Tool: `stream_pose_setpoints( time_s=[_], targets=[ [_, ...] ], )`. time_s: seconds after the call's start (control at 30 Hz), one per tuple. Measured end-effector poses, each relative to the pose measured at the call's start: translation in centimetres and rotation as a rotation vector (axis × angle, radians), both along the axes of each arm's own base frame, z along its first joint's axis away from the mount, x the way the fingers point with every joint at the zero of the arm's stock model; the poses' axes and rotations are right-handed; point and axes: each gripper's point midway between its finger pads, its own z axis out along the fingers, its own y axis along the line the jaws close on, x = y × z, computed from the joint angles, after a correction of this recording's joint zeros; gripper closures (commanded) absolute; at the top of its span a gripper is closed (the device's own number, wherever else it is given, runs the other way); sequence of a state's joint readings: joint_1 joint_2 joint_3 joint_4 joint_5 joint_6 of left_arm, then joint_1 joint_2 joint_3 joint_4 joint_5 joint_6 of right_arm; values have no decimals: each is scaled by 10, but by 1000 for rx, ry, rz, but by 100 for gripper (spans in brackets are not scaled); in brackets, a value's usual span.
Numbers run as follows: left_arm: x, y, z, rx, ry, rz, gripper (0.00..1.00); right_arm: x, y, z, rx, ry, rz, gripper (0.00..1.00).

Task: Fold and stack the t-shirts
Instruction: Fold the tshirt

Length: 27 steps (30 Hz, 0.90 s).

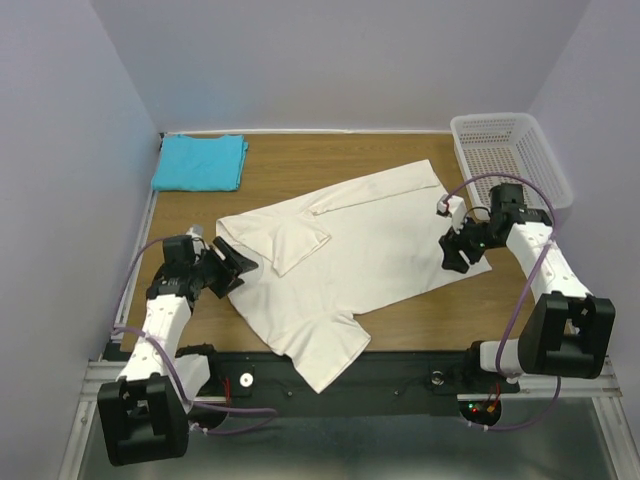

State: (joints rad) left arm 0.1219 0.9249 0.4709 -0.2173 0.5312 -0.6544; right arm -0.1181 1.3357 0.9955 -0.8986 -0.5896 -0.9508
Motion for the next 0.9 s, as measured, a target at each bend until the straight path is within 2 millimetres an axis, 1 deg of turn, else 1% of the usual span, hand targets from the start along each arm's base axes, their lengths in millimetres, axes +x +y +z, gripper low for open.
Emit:
stream_pose_setpoints(
  time_s=[0.07,0.13,0.17,0.2,0.23,0.27,0.33,0.4,0.47,0.53,0.57,0.6,0.67,0.77,0.9],
  targets=[
    [-18,-15,-9,-31,74,-39,27,-2,0,-2,-4,5,9,31],
    [-32,-39,-11,-41,113,-119,27,-3,0,-3,-3,12,12,31],
    [-39,-49,-12,-34,126,-158,27,-3,0,-5,0,20,13,31],
    [-43,-56,-12,-28,137,-180,27,-3,1,-6,3,25,14,31],
    [-51,-68,-9,-8,149,-239,27,-3,1,-9,9,36,15,31],
    [-55,-75,-5,13,161,-273,27,-3,2,-11,14,45,16,31],
    [-53,-85,5,67,151,-327,29,-3,3,-13,23,56,17,31],
    [-46,-94,20,123,104,-386,29,-3,4,-15,28,64,19,30],
    [-48,-100,29,173,69,-436,29,-4,5,-17,32,73,19,30],
    [-55,-104,31,222,53,-487,30,-4,5,-19,35,85,13,30],
    [-63,-108,29,242,58,-524,32,-4,5,-20,35,92,7,30],
    [-67,-109,28,248,64,-541,33,-4,4,-21,32,98,-2,30],
    [-87,-116,23,258,94,-605,35,-4,2,-22,24,106,-20,30],
    [-121,-123,17,235,123,-685,36,-1,-2,-23,14,109,-51,30],
    [-165,-124,13,181,191,-752,37,1,-5,-27,13,127,-81,30]
  ],
)
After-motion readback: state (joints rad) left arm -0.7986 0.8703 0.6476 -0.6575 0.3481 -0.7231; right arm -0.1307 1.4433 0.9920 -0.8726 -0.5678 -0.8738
